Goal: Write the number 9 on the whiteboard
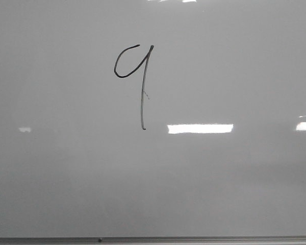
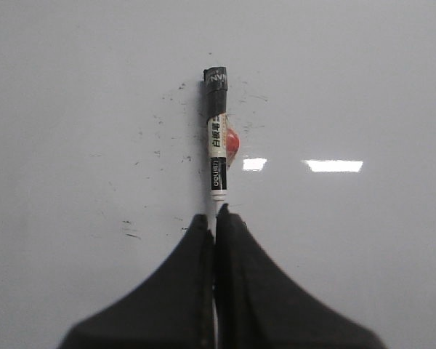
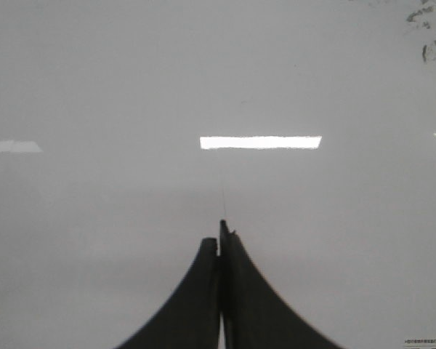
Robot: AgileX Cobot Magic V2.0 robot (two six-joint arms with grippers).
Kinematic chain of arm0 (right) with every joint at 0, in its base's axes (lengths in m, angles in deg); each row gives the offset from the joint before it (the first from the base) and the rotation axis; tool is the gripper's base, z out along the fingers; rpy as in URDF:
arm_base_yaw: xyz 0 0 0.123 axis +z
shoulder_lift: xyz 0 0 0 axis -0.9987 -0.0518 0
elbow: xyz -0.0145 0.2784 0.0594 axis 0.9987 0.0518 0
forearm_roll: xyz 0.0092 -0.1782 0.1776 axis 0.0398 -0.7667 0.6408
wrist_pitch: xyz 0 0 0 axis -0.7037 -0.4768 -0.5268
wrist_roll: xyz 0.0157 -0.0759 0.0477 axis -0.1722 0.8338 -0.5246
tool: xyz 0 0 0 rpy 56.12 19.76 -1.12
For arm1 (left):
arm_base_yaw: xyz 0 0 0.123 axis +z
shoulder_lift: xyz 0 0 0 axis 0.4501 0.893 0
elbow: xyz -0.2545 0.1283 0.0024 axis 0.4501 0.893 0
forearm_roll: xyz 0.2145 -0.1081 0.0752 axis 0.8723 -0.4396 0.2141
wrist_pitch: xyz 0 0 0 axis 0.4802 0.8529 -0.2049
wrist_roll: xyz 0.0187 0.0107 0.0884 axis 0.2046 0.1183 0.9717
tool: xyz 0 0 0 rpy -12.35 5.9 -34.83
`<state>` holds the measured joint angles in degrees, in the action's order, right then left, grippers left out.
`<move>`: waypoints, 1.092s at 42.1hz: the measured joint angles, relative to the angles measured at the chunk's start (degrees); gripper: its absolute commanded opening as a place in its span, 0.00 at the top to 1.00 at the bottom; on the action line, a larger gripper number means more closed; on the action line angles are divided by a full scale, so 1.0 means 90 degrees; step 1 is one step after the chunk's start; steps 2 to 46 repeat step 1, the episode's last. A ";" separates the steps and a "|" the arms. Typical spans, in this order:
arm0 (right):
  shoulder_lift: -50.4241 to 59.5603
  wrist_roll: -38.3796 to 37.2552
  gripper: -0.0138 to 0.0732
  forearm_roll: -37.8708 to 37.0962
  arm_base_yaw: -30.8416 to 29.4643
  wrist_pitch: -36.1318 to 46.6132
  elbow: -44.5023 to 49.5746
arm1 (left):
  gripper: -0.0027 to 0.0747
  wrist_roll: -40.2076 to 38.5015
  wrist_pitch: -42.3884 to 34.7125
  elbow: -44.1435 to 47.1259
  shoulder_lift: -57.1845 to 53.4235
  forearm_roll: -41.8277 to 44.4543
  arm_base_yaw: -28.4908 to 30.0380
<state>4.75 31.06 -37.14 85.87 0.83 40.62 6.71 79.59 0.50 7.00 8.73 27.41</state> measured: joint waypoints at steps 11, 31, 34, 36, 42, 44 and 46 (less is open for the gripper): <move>0.0000 0.0000 0.92 0.0000 0.0000 0.0000 0.0000 | 0.99 0.0000 0.0000 0.0000 0.0000 0.0000 0.0000; 0.0000 0.0000 0.92 0.0000 0.0000 0.0000 0.0000 | 0.99 0.0000 0.0000 0.0000 0.0000 0.0000 0.0000; 0.0000 0.0000 0.92 0.0000 0.0000 0.0000 0.0000 | 0.99 0.0000 0.0000 0.0000 0.0000 0.0000 0.0000; 0.0000 0.0000 0.92 0.0000 0.0000 0.0000 0.0000 | 0.99 0.0000 0.0000 0.0000 0.0000 0.0000 0.0000; 0.0000 0.0000 0.92 0.0000 0.0000 0.0000 0.0000 | 0.99 0.0000 0.0000 0.0000 0.0000 0.0000 0.0000; 0.0000 0.0000 0.92 0.0000 0.0000 0.0000 0.0000 | 0.99 0.0000 0.0000 0.0000 0.0000 0.0000 0.0000; 0.0000 0.0000 0.92 0.0000 0.0000 0.0000 0.0000 | 0.99 0.0000 0.0000 0.0000 0.0000 0.0000 0.0000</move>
